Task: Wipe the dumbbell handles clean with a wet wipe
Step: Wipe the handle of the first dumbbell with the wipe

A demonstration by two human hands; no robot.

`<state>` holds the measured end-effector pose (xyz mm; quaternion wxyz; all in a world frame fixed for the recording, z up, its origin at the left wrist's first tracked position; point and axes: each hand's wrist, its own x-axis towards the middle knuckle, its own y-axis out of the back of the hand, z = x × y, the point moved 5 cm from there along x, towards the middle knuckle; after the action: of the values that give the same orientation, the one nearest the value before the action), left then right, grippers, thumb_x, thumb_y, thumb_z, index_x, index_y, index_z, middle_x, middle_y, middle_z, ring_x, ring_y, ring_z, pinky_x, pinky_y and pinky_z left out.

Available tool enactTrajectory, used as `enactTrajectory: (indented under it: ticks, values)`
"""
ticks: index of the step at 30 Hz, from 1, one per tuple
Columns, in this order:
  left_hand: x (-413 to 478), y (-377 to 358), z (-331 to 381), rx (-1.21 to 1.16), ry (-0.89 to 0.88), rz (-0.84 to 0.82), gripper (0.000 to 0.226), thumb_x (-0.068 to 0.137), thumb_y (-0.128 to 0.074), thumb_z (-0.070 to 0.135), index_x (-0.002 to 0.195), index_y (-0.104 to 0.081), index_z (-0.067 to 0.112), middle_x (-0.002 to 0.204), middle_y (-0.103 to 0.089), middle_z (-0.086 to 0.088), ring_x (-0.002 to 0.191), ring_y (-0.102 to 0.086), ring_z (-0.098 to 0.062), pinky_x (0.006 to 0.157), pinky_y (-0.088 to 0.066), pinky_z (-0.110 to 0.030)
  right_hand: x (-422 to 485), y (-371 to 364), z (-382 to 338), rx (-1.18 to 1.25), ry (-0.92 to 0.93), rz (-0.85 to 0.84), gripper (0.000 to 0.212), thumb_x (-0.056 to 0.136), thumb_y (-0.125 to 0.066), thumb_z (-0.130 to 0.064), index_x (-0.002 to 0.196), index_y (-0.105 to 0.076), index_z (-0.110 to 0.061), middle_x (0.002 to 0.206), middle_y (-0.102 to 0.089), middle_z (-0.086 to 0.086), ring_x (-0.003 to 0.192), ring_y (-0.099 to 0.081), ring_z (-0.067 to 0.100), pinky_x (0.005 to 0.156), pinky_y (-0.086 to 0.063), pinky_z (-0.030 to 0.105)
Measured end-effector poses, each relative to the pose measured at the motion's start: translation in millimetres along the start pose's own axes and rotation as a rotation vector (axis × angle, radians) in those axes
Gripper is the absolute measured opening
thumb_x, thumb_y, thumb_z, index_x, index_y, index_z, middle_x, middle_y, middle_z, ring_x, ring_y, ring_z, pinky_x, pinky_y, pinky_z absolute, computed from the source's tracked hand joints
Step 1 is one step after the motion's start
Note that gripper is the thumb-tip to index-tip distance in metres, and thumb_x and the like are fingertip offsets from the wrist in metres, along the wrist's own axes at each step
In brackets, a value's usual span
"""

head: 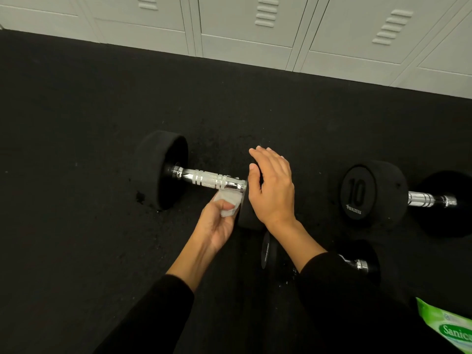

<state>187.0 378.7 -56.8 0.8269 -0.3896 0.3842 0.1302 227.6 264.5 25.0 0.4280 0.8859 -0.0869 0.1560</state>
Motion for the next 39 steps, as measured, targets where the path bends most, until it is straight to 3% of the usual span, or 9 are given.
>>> enactTrajectory:
  ticks: [4,11,17,21,24,27,30,32,39]
  values:
    - [-8.6,6.1,1.2,0.002,0.043,-0.036,0.064,0.069,-0.036,-0.015,0.128,-0.052,0.005,0.123,-0.061,-0.025,0.114,-0.06,-0.033,0.098,-0.048,-0.038,-0.6,0.5,0.0,-0.01,0.007,0.002,0.043,0.096,-0.034,-0.03,0.128,-0.058,-0.013,0.132,-0.058,0.004,0.131,-0.044,0.017,0.114,-0.024,0.033]
    - [-2.7,-11.1,13.0,0.124,-0.002,-0.089,0.062,0.076,-0.034,-0.018,0.134,-0.047,0.0,0.131,-0.057,-0.024,0.119,-0.058,-0.031,0.104,-0.045,-0.039,-0.7,-0.2,-0.4,-0.012,0.005,0.0,0.043,0.096,-0.034,-0.03,0.127,-0.058,-0.012,0.131,-0.059,0.004,0.13,-0.045,0.018,0.113,-0.024,0.034]
    - [-18.8,7.8,6.3,-0.035,0.107,-0.124,0.057,0.072,-0.035,-0.017,0.123,-0.053,0.002,0.121,-0.062,-0.024,0.111,-0.062,-0.032,0.089,-0.055,-0.037,-0.9,-0.3,0.4,-0.021,0.007,-0.002,0.044,0.096,-0.033,-0.03,0.128,-0.057,-0.013,0.131,-0.059,0.004,0.13,-0.045,0.018,0.114,-0.026,0.035]
    - [-37.0,10.7,30.5,0.081,-0.038,-0.141,0.057,0.076,-0.033,-0.02,0.123,-0.055,0.004,0.12,-0.062,-0.019,0.107,-0.064,-0.027,0.087,-0.056,-0.032,-0.3,-0.4,1.0,-0.026,0.001,-0.009,0.044,0.096,-0.034,-0.031,0.128,-0.057,-0.012,0.132,-0.058,0.004,0.131,-0.044,0.018,0.114,-0.024,0.034]
    - [-44.6,6.6,56.3,0.451,-0.371,-0.073,0.059,0.08,-0.042,-0.017,0.131,-0.053,0.01,0.12,-0.063,-0.008,0.109,-0.062,-0.018,0.094,-0.052,-0.029,-0.3,-0.5,1.4,-0.03,-0.004,-0.018,0.044,0.096,-0.034,-0.031,0.129,-0.057,-0.013,0.133,-0.057,0.004,0.132,-0.043,0.017,0.114,-0.022,0.032]
    - [-51.3,-13.6,70.7,1.195,-0.814,-0.02,0.063,0.087,-0.048,-0.01,0.143,-0.042,0.016,0.134,-0.055,-0.003,0.121,-0.054,-0.015,0.103,-0.043,-0.027,0.4,-0.5,1.1,-0.025,-0.003,-0.025,0.044,0.096,-0.033,-0.031,0.129,-0.056,-0.013,0.133,-0.057,0.004,0.132,-0.043,0.017,0.114,-0.023,0.033]
    - [-35.2,-32.3,42.5,2.08,-0.96,-0.174,0.071,0.091,-0.047,-0.003,0.153,-0.013,0.01,0.158,-0.02,-0.012,0.146,-0.018,-0.027,0.118,-0.012,-0.032,-0.1,-0.3,0.6,-0.029,0.001,-0.02,0.043,0.096,-0.034,-0.031,0.129,-0.056,-0.014,0.133,-0.057,0.004,0.132,-0.043,0.017,0.114,-0.025,0.035]
    - [-23.5,-37.9,32.0,2.444,-0.995,-0.18,0.074,0.094,-0.044,0.004,0.153,0.001,0.005,0.161,-0.002,-0.014,0.149,0.0,-0.028,0.119,0.002,-0.037,-0.6,0.0,0.5,-0.026,-0.001,-0.021,0.043,0.096,-0.034,-0.031,0.129,-0.056,-0.014,0.133,-0.057,0.003,0.132,-0.043,0.016,0.114,-0.025,0.036]
    - [-3.0,-60.7,35.0,2.489,-0.957,-0.154,0.066,0.095,-0.04,0.016,0.151,-0.009,0.0,0.157,-0.018,-0.017,0.148,-0.004,-0.031,0.119,-0.003,-0.042,0.7,-0.3,1.7,-0.021,-0.009,-0.018,0.045,0.096,-0.033,-0.032,0.129,-0.057,-0.014,0.133,-0.057,0.003,0.132,-0.043,0.016,0.114,-0.025,0.036]
